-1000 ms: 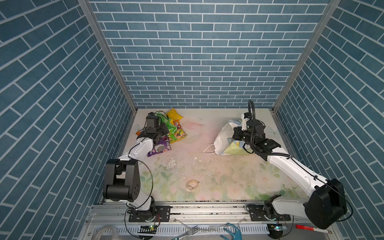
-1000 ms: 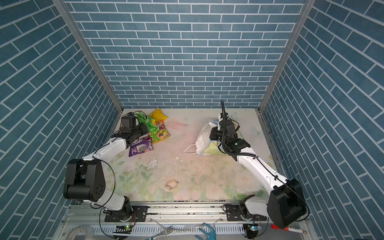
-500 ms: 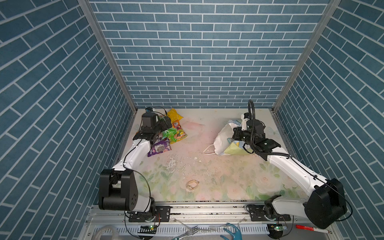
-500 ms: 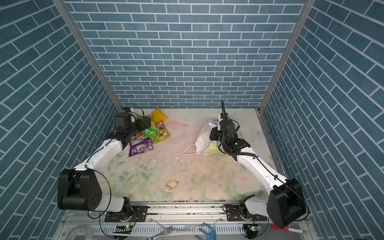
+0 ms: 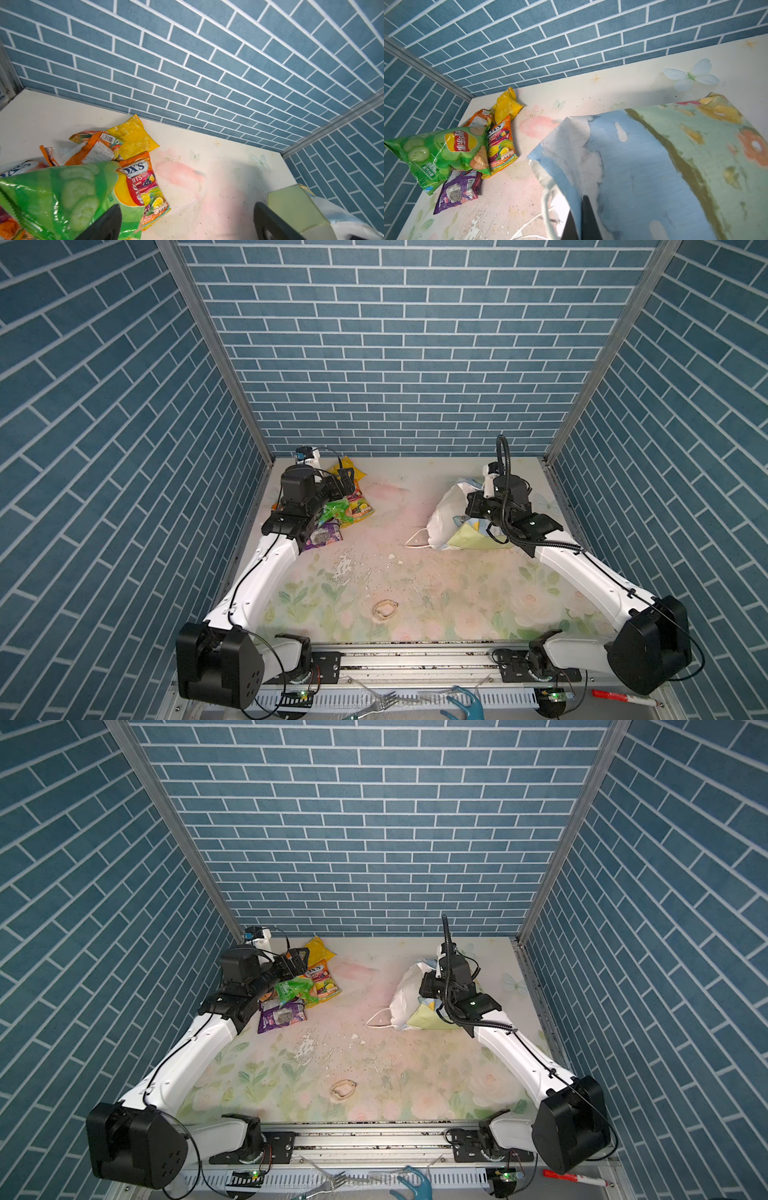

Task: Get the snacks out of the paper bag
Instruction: 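Open the left gripper to drop the green Lay's bag onto the pile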

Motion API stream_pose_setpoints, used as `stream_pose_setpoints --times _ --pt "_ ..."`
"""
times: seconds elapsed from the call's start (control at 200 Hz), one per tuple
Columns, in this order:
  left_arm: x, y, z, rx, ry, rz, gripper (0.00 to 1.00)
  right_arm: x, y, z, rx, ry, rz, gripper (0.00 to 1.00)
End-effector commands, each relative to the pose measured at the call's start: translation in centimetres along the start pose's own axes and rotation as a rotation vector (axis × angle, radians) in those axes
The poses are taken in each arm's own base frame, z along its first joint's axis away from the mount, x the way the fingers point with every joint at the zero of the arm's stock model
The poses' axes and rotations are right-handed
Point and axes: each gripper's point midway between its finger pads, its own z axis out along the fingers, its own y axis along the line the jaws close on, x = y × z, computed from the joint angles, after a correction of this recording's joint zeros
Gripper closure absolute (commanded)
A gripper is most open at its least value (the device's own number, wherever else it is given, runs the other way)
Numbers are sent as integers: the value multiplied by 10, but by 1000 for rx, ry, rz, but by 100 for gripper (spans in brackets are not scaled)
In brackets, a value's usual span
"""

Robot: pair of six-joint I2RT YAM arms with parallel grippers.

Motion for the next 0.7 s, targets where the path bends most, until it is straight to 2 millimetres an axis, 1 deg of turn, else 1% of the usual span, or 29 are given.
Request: stream_pose_setpoints --times 0.0,0.24,0.52,0.695 --pt "8 -12 -8 32 17 26 0 -16 7 -6 -17 -30 26 100" --pt "21 -48 -13 119 36 62 0 -19 13 -3 -36 -13 27 100" --pt "30 -72 -18 173 43 82 0 -21 14 -5 -34 -10 25 100" --pt "35 -91 -20 216 50 102 0 -22 14 -8 -34 -9 24 100"
